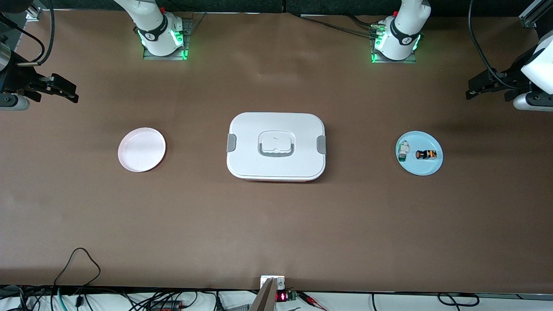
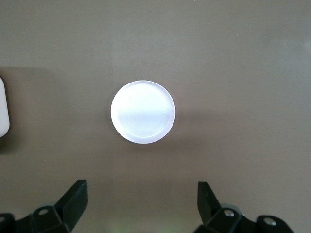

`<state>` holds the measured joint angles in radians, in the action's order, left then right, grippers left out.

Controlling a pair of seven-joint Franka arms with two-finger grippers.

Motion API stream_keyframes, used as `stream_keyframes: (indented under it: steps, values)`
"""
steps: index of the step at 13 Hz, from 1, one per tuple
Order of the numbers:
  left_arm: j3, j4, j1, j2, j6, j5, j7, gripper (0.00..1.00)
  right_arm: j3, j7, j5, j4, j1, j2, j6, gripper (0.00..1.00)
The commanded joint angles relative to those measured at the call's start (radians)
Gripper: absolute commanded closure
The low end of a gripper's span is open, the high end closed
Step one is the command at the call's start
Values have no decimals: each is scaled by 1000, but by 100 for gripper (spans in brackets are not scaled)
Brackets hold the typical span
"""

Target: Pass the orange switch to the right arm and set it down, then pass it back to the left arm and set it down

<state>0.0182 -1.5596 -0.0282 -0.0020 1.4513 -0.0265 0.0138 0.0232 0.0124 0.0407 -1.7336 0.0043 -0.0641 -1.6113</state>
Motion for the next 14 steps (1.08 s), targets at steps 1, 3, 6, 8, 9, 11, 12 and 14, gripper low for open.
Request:
stream_keyframes:
  steps: [1, 3, 6, 8, 9, 11, 12, 14]
  values:
    - [-3, 21, 23, 34, -22, -7, 79, 0, 3, 9, -1, -21, 2, -25, -4, 0]
    - [-1, 12, 28, 43, -26, -7, 97, 0, 3, 9, -1, -27, 2, -28, 5, 0]
    - [0, -34, 37, 100, -31, -6, 95, 0, 3, 8, -1, -43, 3, -39, 2, 0]
    - [-1, -54, 37, 158, 0, 20, 83, 0, 3, 8, -1, -99, 3, -80, -30, 0]
    - [-4, -78, 36, 168, 35, 42, 83, 0, 3, 8, -1, -140, 3, -104, -57, 0]
    - [-4, -157, 37, 162, 127, 43, 83, 0, 3, 6, -2, -187, 3, -138, -85, 0]
    - [-6, -202, 40, 160, 185, 43, 83, 0, 3, 7, -2, -185, 3, -138, -84, 0]
    - [-6, -310, 47, 143, 317, 43, 87, 0, 1, 8, -2, -169, 3, -126, -71, 0]
